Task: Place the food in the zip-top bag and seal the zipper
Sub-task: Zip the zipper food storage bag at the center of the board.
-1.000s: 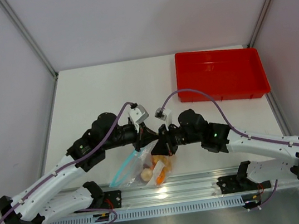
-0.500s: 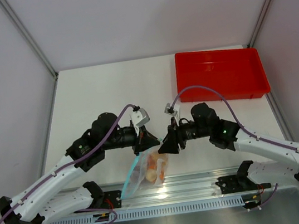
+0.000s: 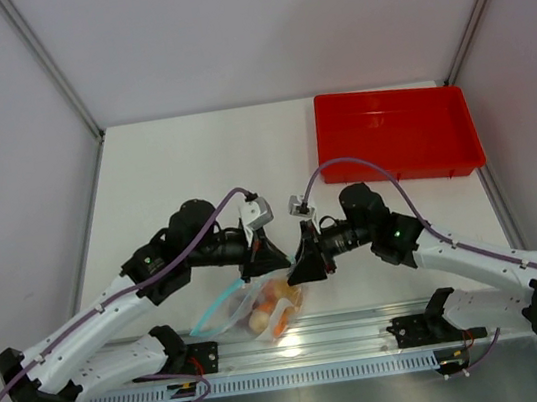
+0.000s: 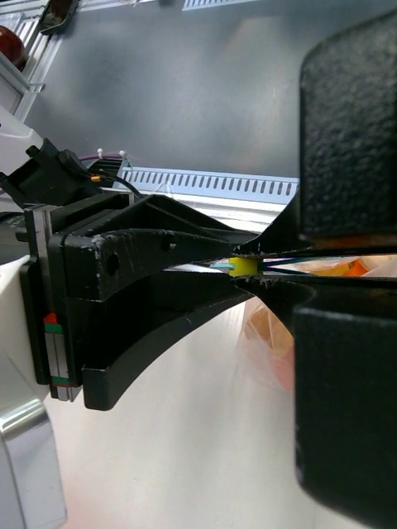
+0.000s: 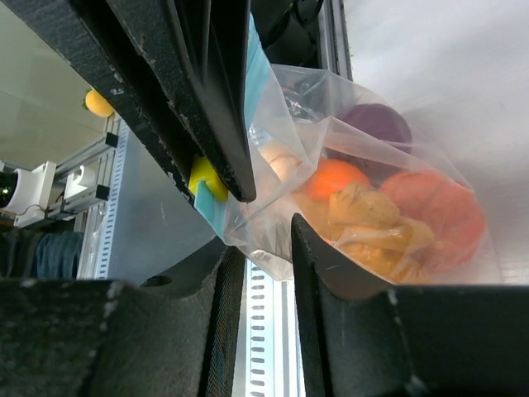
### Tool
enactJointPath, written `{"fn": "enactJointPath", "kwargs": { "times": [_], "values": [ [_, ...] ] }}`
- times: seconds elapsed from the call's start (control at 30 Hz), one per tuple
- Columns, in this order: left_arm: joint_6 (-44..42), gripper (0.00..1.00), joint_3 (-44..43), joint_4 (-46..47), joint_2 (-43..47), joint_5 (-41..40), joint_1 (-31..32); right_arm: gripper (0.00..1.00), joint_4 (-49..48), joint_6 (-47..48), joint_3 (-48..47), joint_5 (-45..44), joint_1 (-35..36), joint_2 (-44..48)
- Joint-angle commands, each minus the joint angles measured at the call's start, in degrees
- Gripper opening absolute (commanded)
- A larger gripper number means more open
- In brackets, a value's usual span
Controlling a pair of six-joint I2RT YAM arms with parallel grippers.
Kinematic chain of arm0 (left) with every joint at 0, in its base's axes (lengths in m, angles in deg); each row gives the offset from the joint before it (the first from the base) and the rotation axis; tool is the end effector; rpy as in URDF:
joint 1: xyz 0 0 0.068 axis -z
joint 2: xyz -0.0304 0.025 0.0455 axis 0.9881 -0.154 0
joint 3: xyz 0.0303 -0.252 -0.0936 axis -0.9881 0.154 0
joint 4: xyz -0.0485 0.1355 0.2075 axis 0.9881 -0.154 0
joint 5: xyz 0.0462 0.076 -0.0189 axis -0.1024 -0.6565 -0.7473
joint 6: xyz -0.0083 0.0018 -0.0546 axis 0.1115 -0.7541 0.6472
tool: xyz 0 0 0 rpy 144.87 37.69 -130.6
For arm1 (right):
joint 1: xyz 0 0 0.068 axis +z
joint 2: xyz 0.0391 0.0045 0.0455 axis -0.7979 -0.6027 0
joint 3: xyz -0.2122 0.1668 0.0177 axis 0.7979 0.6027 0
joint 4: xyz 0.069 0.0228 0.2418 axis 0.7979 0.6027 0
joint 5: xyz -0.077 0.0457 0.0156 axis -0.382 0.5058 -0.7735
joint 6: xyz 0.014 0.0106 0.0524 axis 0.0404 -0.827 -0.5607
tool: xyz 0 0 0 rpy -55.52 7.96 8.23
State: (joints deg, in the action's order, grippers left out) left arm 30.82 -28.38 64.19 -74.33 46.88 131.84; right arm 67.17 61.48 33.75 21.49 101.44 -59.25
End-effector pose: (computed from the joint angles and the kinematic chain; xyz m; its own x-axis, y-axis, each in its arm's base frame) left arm 0.1089 -0.1661 0.3351 -0.3433 0.2933 -0.8922 0.9377 0.1602 -0.3082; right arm 0.1342 0.1948 0.2779 -0.4963 -0.2693 -0.8253 -0.8532 -0.0242 0.5210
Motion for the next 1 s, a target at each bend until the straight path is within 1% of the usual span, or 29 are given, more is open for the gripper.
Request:
{"fn": "enactJointPath", "kwargs": {
  "times": [0.0,0.1,0.23,0.3,0.4,0.47,0.5,0.6,0.67,0.7,0.73,0.97],
  "values": [
    [-0.2,0.01,-2.9,0.9,-0.5,2.5,-0.2,0.31,-3.3,1.6,-2.7,2.3,0.3,-0.8],
    [0.0,0.01,-3.1,0.9,-1.2,3.3,-0.3,0.32,-4.3,1.2,-3.1,2.1,0.7,-1.6],
    [0.5,0.0,-3.5,0.8,-1.7,3.5,-0.4,0.36,-3.9,1.4,-4.2,1.4,2.2,-3.0],
    [0.7,0.01,-3.5,0.8,-1.7,3.8,-0.4,0.36,-4.2,1.4,-4.2,0.7,3.0,-3.7],
    [0.5,0.01,-3.5,0.3,-1.1,4.1,-0.5,0.29,-5.4,1.1,-3.8,-0.2,3.3,-4.4],
    [0.4,0.01,-3.3,0.1,-0.9,4.3,-0.9,0.14,-7.4,0.0,-3.4,-0.4,3.3,-4.9],
    [0.1,0.01,-3.3,-0.4,-0.7,5.0,-1.0,0.0,-8.2,-0.4,-3.2,-0.9,3.4,-5.3],
    [-0.3,0.01,-3.2,-1.5,-0.6,5.3,-1.6,0.0,-10.7,-2.1,-3.0,-2.0,3.6,-5.8],
    [-0.4,0.01,-2.9,-2.5,-0.4,5.7,-2.2,0.0,-12.1,-2.9,-2.4,-6.4,3.8,-4.6],
    [-0.4,0.0,-2.7,-2.5,-0.4,6.0,-2.4,0.0,-12.2,-3.1,-1.9,-6.5,3.8,-4.6],
    [-0.4,0.01,-2.5,-3.0,-0.3,6.3,-2.6,0.0,-12.8,-3.1,-0.7,-9.0,3.9,-3.4],
    [0.4,0.01,-0.1,-2.6,1.1,9.0,-3.9,0.0,-13.9,-4.3,4.5,-17.7,3.9,2.9]
  ]
}}
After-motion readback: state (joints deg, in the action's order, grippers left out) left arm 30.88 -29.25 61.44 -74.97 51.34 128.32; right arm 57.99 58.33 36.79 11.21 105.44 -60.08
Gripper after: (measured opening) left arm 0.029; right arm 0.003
